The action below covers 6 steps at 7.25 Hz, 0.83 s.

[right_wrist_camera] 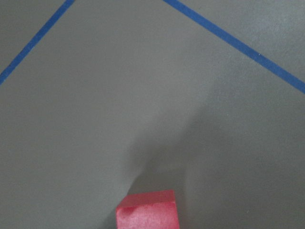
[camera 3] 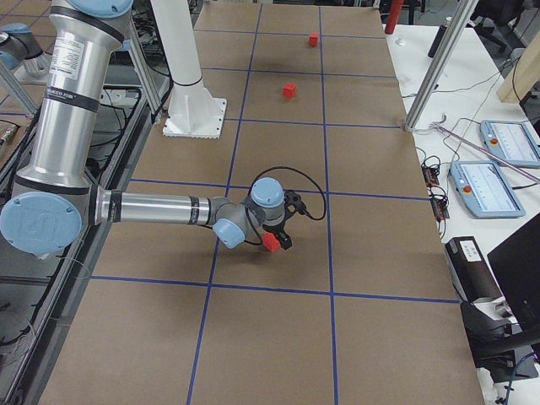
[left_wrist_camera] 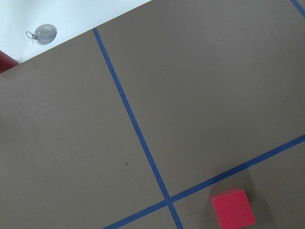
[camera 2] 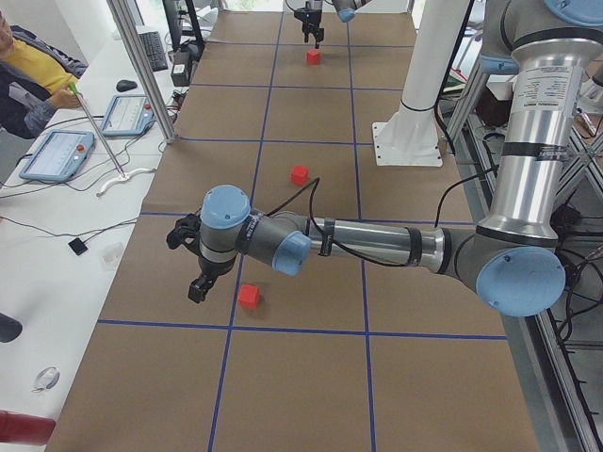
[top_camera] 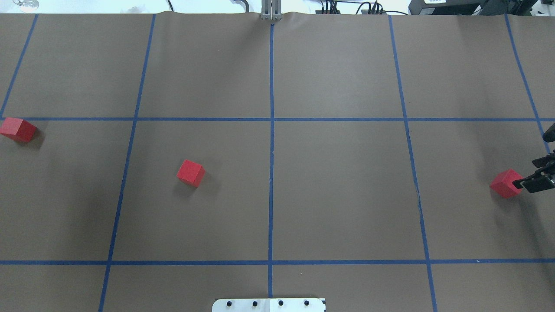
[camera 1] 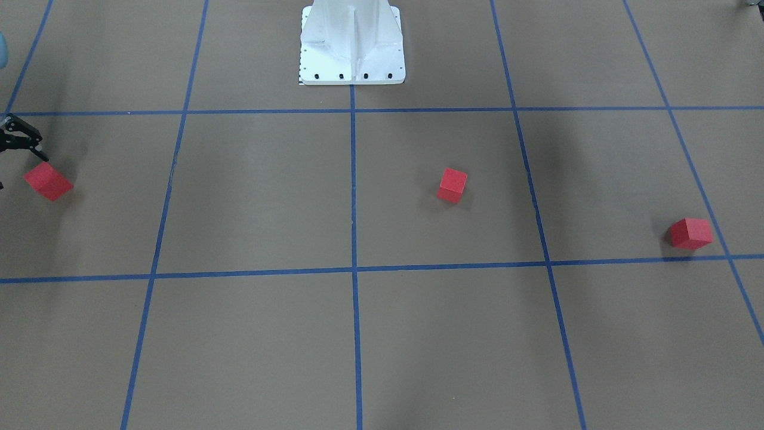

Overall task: Form red blocks into L shape at center
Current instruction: 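Lower the right gripper onto the red cube on its side and grasp it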

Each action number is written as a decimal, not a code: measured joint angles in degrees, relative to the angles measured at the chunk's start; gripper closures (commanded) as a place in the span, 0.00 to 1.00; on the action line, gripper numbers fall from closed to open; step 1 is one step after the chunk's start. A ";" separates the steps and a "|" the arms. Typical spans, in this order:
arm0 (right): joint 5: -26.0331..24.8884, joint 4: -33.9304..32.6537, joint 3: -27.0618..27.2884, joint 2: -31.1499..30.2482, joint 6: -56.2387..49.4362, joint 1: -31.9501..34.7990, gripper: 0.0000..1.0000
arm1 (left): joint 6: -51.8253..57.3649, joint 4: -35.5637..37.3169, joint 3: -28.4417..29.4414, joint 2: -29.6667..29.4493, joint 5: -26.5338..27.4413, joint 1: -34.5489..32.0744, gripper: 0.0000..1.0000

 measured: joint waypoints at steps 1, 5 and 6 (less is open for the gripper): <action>-1.58 0.33 0.01 0.01 0.98 -1.53 0.02 | 0.02 0.00 0.00 0.10 -0.01 0.00 0.00; -2.93 0.52 -0.45 0.17 1.57 -4.39 0.22 | 0.03 0.00 0.08 0.35 -0.01 0.00 0.00; -2.96 0.48 -0.60 0.19 1.53 -4.65 0.22 | 0.03 0.00 0.08 0.38 -0.01 0.00 0.00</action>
